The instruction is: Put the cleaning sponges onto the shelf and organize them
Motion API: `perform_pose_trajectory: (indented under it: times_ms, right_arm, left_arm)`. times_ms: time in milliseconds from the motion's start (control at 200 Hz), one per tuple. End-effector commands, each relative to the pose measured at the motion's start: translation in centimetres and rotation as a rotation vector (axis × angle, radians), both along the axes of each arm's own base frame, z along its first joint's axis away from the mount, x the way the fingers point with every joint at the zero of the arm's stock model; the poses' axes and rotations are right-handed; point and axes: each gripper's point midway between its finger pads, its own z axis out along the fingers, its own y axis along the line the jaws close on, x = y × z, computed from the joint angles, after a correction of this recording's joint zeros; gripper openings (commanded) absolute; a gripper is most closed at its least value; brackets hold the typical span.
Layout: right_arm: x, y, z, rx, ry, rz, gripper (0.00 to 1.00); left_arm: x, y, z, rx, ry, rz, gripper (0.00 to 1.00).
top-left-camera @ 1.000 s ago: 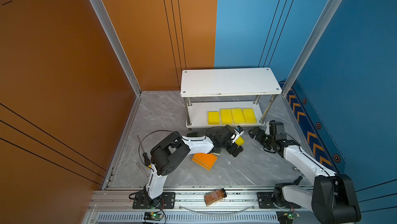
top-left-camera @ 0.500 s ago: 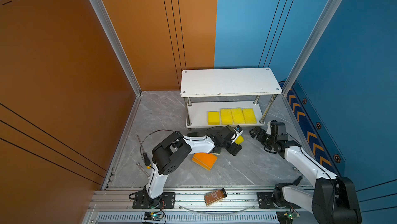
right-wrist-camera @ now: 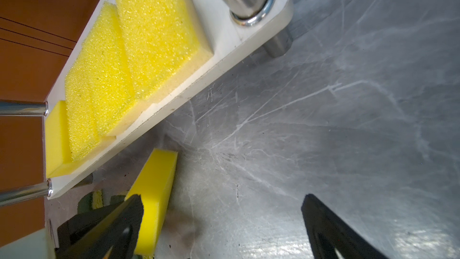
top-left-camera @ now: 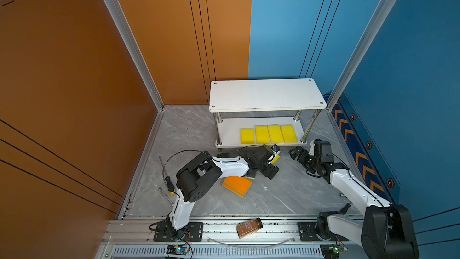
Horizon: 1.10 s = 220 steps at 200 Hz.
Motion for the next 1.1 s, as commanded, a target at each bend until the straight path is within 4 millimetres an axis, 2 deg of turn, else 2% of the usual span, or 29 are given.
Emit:
perform_pose_trajectory:
  times_ms: [0,125,145,205,280,491,511,621,636,1097]
  right_arm:
    - [0.1,0.0,0.4,0.019,-0.024,-0.004,0.98]
    - [0.1,0.0,0.5,0.020,-0.025,-0.005,0.98]
    - [0.1,0.0,0.4,0.020,-0.024,-0.006,0.98]
    - [0.1,0.0,0.4,0.021,-0.023,-0.009,0.98]
    - [0.1,0.0,0.5,0.021,-0.025,-0.008,0.98]
    - [0.1,0.0,0.8,0.023,-0.032,-0.008,0.98]
    - [0.1,0.0,0.8,0.024,-0.033,-0.009,0.98]
    - [0.1,0.0,0.8,0.025,-0.032,-0.009,0.98]
    - [0.1,-0.1,0.8,0.023,-0.032,-0.010,0.98]
    - [0.0,-0.2,1.2,0.023,-0.043,-0.015,0.98]
  left_arm:
    - [-0.5,-0.1,0.5,0.022,0.001,-0.003,0.92]
    - [-0.6,-0.3,0.7,0.016,0.002,-0.008,0.88]
    - [-0.6,-0.3,0.9,0.013,0.001,-0.009,0.82]
    - [-0.8,-0.5,1.0,0.009,0.003,-0.015,0.78]
    - [-0.8,-0.6,1.3,-0.001,0.005,-0.016,0.77]
    - [-0.9,-0.7,1.6,-0.009,0.007,-0.021,0.85]
    - [-0.9,-0.6,1.6,-0.003,0.005,-0.021,0.91]
    - [-0.8,-0.1,1.7,0.037,-0.002,-0.025,0.96]
    - [-0.8,-0.1,1.7,0.039,-0.001,-0.026,0.99]
    - [-1.3,-0.3,5.3,-0.023,-0.019,-0.038,0.98]
